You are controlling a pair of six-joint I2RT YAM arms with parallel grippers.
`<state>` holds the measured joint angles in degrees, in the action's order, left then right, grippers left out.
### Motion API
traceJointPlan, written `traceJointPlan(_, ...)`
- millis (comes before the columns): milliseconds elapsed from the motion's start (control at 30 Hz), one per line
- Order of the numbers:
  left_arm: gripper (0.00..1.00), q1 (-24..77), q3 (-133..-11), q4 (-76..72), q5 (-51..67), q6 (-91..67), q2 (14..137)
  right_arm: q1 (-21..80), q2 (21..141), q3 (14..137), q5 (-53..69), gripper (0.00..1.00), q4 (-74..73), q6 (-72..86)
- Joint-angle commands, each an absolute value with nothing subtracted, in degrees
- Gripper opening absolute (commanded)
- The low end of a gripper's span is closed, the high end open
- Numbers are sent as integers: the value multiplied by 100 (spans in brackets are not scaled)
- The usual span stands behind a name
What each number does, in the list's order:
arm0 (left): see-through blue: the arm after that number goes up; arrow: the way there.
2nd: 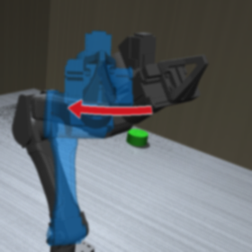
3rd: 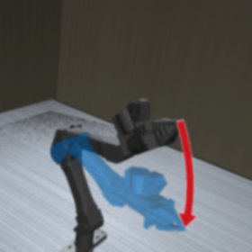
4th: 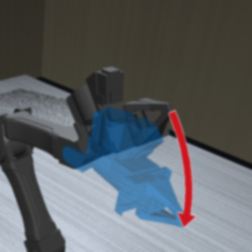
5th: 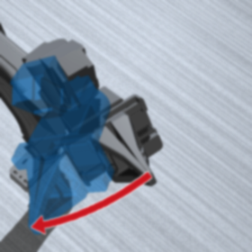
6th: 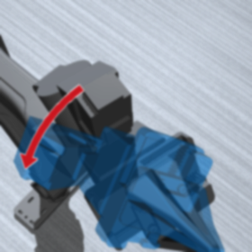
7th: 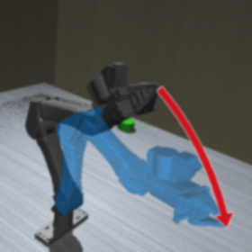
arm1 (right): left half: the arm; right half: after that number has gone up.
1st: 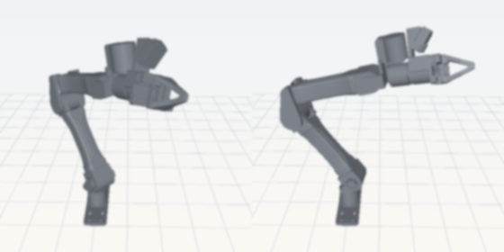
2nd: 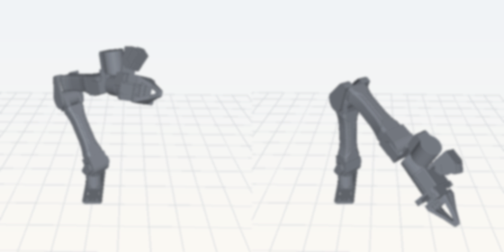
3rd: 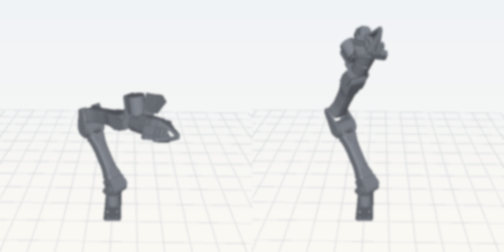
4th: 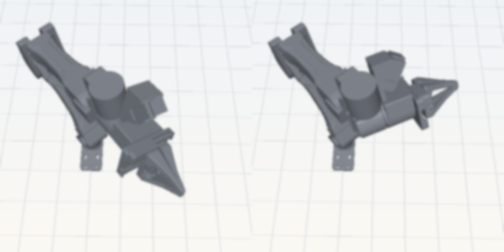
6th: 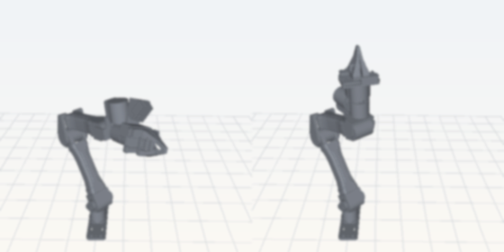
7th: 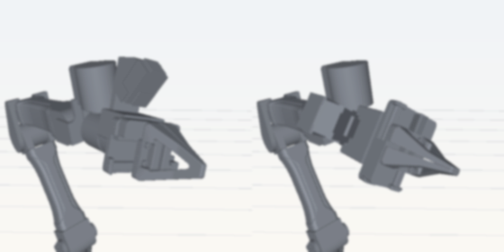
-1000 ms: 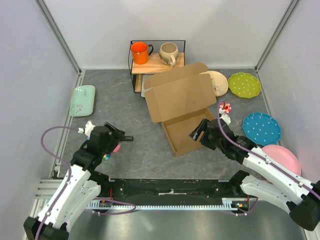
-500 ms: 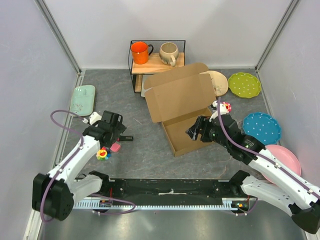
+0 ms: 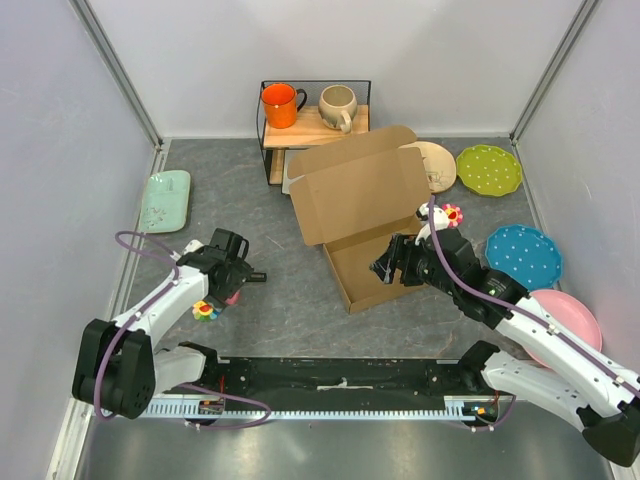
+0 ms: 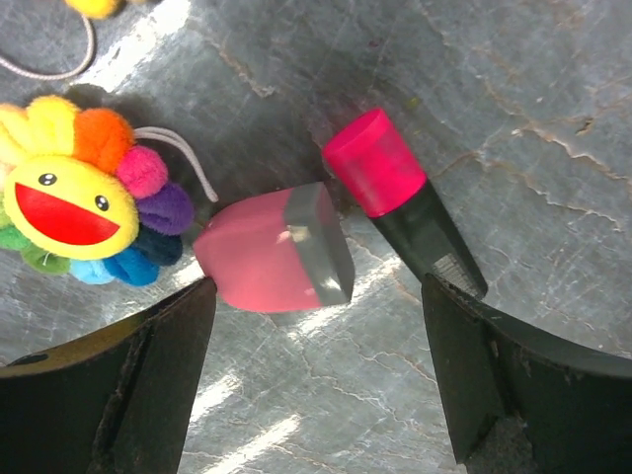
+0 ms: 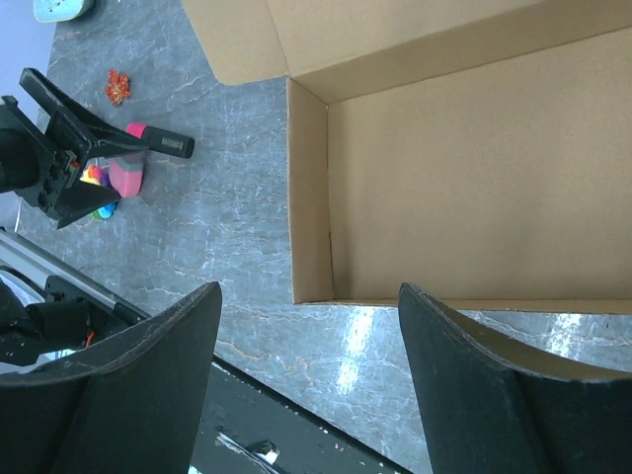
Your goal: Fold the paper box
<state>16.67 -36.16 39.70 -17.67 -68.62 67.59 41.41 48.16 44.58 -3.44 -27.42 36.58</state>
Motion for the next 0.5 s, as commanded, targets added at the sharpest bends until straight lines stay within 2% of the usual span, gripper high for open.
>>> traceJointPlan(0,90,1652,-3297,3683,-1740,-7356,6662,4148,4676,4395,-431,80,-2514,3586)
traceJointPlan(200,84,1644,-3164,3639,-1828,-7541,6899,4148,4711,4368,-439,80,-2514,3595)
traceJointPlan(333,75,1652,-3094,3542,-1819,-7541,6882,4148,4693,4351,-492,80,-2514,3595)
traceJointPlan(467,71,1635,-3094,3550,-1872,-7506,6891,4148,4720,4307,-475,80,-2522,3612)
